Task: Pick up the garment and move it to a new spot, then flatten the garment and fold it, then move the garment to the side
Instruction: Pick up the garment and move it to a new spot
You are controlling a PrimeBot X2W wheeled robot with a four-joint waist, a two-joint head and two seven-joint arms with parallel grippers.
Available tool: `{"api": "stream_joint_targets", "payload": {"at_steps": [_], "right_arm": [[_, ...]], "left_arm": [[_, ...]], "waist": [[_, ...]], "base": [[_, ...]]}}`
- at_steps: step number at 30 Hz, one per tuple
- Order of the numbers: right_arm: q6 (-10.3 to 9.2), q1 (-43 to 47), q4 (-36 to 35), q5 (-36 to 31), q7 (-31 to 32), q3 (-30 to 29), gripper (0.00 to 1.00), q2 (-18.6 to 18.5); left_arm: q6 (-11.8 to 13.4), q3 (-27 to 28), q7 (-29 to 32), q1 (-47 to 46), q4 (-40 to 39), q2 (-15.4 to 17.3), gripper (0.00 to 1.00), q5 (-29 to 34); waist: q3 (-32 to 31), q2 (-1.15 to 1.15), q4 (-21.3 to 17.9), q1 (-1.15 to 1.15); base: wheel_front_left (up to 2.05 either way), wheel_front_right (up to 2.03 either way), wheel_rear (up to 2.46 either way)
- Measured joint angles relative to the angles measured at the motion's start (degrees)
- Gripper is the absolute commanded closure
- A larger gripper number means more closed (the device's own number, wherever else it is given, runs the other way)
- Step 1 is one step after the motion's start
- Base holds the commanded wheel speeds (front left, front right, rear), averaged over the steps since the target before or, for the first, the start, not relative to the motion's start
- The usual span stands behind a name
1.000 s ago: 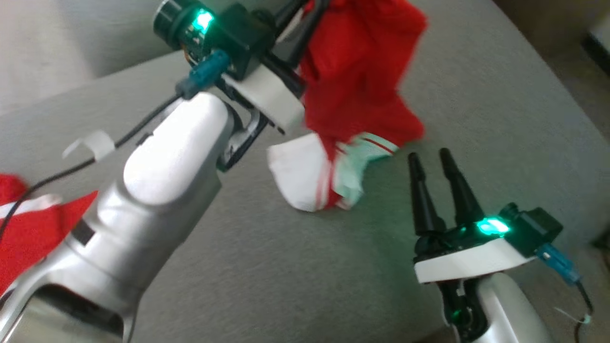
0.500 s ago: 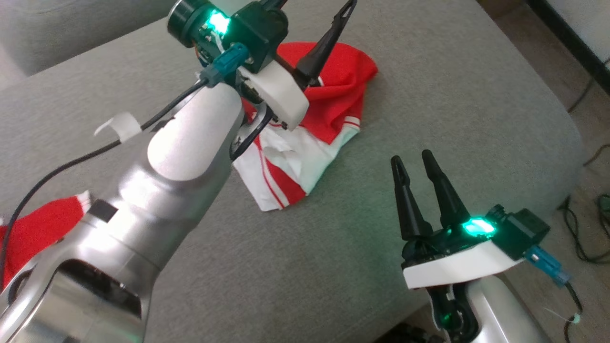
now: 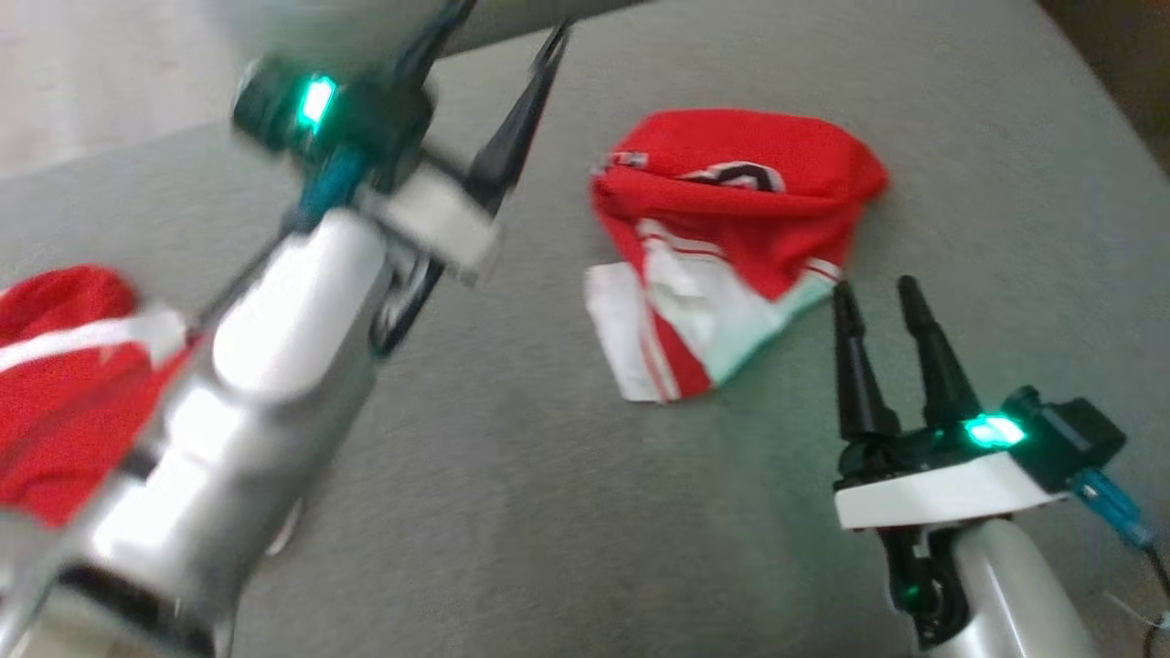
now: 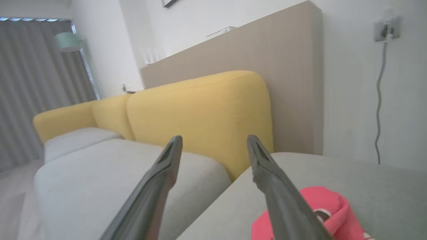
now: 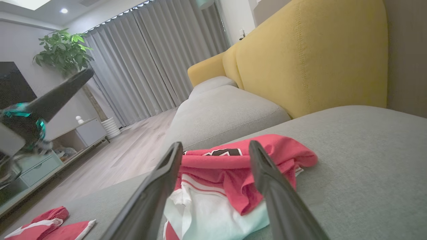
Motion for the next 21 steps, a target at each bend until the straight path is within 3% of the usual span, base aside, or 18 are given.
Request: {"api": "stream_joint_targets", "payload": {"at_steps": [6,12,16,21], "right_arm": [[0.0,1.3,0.9,-2.7,0.0,-2.9,0.0,0.0],[0.0,3.5,2.8,-4.4,0.0,-4.3,0.0,0.0],[0.0,3.5,4.1,-5.5,0.0,-4.8,0.0,0.0],[0.0,3.6,5.2,-5.9,0.0,-6.0,0.0,0.0]], "left_arm": [[5.2,1.9,-0.8,16.4,-7.1,4.4,0.0,-2.3],[10.9,4.9,-1.3,30.3,-14.9,5.7,0.0,-3.6],[12.9,8.5,-1.5,38.1,-19.2,4.1,0.0,-5.5],[12.8,10.4,-1.5,41.6,-21.1,2.5,0.0,-3.7]], "waist": [[-2.0,0.0,7.5,0.0],[-4.0,0.0,13.4,0.0],[-5.1,0.0,15.4,-0.01],[-5.6,0.0,16.8,0.0]], "base": [[0.0,0.0,0.0],[0.0,0.0,0.0],[0.0,0.0,0.0],[0.0,0.0,0.0]]}}
